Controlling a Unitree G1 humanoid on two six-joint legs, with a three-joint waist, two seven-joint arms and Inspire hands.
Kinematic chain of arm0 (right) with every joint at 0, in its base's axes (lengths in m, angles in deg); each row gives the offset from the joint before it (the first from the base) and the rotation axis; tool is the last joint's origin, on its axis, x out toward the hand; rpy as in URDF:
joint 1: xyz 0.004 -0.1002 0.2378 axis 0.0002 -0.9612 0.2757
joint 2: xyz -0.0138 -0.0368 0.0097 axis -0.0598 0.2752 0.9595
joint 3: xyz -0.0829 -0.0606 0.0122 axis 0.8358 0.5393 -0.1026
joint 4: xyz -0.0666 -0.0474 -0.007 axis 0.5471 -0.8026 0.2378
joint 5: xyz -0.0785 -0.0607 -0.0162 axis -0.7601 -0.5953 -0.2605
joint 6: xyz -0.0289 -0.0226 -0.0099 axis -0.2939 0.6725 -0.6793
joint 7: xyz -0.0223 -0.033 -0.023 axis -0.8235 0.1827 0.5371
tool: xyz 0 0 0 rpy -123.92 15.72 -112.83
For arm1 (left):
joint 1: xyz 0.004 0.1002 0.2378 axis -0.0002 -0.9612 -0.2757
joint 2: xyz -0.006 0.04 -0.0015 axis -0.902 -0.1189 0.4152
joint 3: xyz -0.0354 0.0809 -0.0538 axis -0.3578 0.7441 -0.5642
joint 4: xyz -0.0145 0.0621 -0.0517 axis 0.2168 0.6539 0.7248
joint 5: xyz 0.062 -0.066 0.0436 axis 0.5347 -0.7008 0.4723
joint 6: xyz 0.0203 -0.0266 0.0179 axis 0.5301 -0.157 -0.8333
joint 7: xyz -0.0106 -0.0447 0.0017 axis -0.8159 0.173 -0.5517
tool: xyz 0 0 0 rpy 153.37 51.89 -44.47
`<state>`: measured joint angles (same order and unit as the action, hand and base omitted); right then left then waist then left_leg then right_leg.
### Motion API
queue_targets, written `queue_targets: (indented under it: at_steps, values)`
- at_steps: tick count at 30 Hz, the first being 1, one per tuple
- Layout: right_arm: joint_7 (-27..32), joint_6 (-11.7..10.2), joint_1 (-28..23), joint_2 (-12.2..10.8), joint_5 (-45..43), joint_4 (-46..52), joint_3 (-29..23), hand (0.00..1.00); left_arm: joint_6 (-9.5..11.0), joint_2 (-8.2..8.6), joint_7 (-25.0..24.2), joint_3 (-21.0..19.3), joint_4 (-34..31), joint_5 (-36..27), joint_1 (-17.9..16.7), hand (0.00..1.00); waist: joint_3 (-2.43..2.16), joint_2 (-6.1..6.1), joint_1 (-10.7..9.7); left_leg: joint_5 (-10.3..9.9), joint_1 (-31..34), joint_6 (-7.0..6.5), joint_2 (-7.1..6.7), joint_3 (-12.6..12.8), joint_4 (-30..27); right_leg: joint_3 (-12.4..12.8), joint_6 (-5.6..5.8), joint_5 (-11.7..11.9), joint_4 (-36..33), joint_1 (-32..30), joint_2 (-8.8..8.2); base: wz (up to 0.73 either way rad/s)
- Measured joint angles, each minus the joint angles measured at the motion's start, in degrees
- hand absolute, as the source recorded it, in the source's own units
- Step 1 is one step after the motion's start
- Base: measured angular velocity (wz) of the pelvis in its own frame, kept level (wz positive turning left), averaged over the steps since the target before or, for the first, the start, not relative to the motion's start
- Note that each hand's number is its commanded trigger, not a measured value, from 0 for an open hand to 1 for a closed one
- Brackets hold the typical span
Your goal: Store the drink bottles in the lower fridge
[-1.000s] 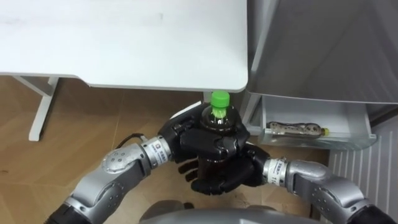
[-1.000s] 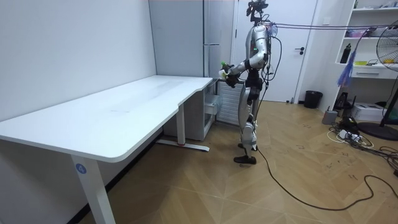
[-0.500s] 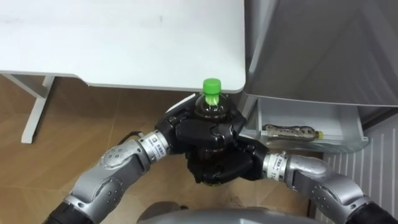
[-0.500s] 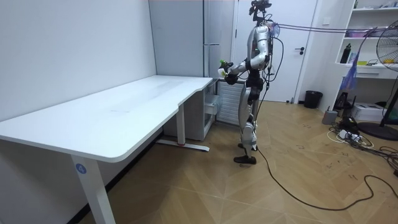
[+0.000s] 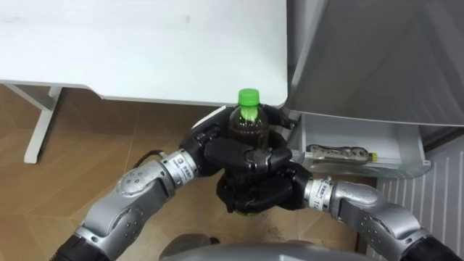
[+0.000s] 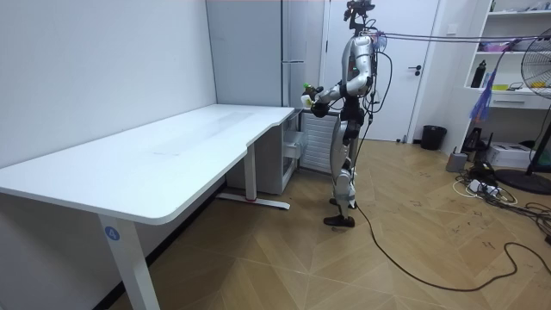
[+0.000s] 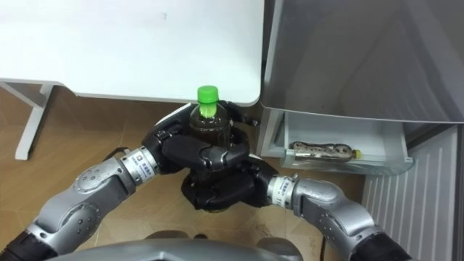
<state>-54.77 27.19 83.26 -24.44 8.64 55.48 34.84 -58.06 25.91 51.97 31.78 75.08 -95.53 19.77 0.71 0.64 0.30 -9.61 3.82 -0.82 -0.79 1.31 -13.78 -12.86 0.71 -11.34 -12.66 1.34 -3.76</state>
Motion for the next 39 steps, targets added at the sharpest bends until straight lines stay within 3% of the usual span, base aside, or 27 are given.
queue_targets:
  at_steps: [6,10,16,21,28,31,36,39]
  values:
    - [-1.01,-0.37,0.00,-0.33,1.91,0.22,-0.55,1.00,0.01,0.85,1.10,-1.00,-1.90,1.51,0.03,0.00,0.49,-1.01,0.08,-0.01,-0.55,0.01,0.01,0.01,0.38,-0.04,0.00,0.00,0.11,0.51,0.01,0.00]
    - [-1.94,-0.55,-0.12,-0.09,3.40,0.79,-0.60,1.00,0.00,0.68,1.73,-1.20,-3.60,1.54,0.01,0.00,0.39,-1.38,0.19,-0.01,-0.55,0.01,0.06,0.06,0.32,-0.03,0.00,0.00,0.14,0.40,0.03,0.00]
    - [-3.61,-2.78,-1.21,-0.36,5.56,2.76,-1.68,1.00,0.19,0.78,1.84,-3.94,-9.52,3.24,0.01,0.00,0.37,-1.38,0.61,-0.01,-1.33,0.01,0.04,0.25,0.36,0.03,0.00,0.02,0.11,1.01,-0.04,0.00]
    - [-3.62,-2.98,-2.28,-0.87,5.56,2.71,-1.94,1.00,1.99,1.58,2.55,-6.33,-12.82,3.76,0.00,0.00,0.29,-1.31,1.74,-0.01,-2.11,0.01,0.04,0.16,0.53,-0.02,0.00,0.02,0.11,1.74,0.00,0.00]
    - [-3.62,-2.06,-6.94,-1.08,-0.20,2.16,-5.40,1.00,5.77,2.74,4.36,-12.89,-19.58,4.38,-0.16,0.00,0.19,-1.06,3.51,0.00,-1.99,0.00,-0.01,0.22,0.34,0.03,0.01,0.00,0.10,1.69,-0.07,0.00]
    - [-3.61,-1.70,-7.23,-1.25,-1.06,2.16,-6.69,1.00,6.40,2.86,5.05,-15.26,-21.70,4.37,-0.31,0.00,0.14,-0.94,4.58,0.00,-2.14,0.00,-0.01,0.16,0.27,0.09,0.01,0.00,0.16,1.75,-0.08,-0.02]
    - [-3.63,-1.76,-9.70,-3.71,-3.23,2.16,-11.85,1.00,8.33,4.79,6.48,-23.14,-22.65,4.33,-0.71,0.00,0.12,-0.96,6.37,0.00,-2.80,0.01,0.00,0.20,0.51,-0.08,0.00,0.01,0.94,2.81,0.03,0.00]
    - [-3.69,-1.75,-11.26,-4.00,-3.71,2.16,-13.90,1.00,9.79,6.23,8.75,-27.76,-22.64,4.29,-0.73,0.00,0.12,-0.97,7.46,0.00,-3.58,0.01,-0.02,0.19,0.99,-0.20,0.01,0.00,1.00,3.44,0.00,0.00]
